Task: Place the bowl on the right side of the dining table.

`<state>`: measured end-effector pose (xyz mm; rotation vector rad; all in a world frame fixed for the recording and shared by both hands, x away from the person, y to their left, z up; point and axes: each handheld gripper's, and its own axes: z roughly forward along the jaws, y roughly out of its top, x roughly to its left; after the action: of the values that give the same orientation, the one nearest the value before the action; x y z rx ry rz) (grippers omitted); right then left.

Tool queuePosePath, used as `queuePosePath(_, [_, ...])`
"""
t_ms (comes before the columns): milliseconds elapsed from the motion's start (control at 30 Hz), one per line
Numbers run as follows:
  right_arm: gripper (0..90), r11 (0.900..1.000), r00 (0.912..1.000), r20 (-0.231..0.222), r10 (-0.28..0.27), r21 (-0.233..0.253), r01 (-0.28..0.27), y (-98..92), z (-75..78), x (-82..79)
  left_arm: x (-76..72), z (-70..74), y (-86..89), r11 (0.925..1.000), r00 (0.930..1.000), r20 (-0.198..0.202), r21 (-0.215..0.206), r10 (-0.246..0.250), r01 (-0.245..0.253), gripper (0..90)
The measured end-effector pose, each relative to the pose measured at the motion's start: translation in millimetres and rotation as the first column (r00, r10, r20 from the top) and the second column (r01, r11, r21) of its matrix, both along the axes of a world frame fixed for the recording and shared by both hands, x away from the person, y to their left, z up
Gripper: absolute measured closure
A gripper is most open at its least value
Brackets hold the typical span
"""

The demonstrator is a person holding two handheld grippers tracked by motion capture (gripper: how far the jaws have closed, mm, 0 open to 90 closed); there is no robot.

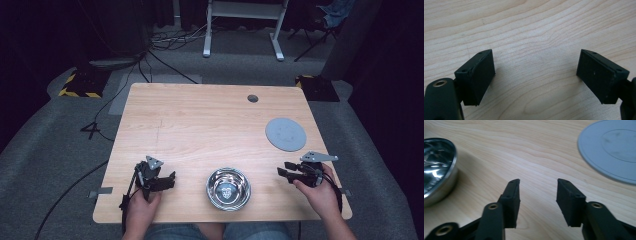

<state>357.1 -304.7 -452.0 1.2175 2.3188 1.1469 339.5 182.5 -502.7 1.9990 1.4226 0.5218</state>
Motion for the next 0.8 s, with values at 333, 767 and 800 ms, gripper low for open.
queuePosePath(333, [55.7, 0.998, 0.9981, 0.017, 0.059, 0.006, -0.059, 22.0, 20.5, -3.6, 0.0, 0.0, 0.0, 1.0000, 1.0000, 0.000, 0.000, 0.000, 0.000, 15.1])
queuePosePath(767, [56.2, 0.993, 0.9922, 0.038, 0.119, -0.014, -0.119, 47.9, 32.4, -8.2, 0.0, 0.0, 0.0, 1.0000, 1.0000, 0.000, 0.000, 0.000, 0.000, 15.1])
queuePosePath(800, [56.1, 0.993, 0.9922, 0.035, 0.120, -0.010, -0.120, 49.6, 32.6, -8.1, 0.0, -0.1, -0.1, 1.0000, 1.0000, 0.001, -0.001, 0.001, -0.001, 15.1])
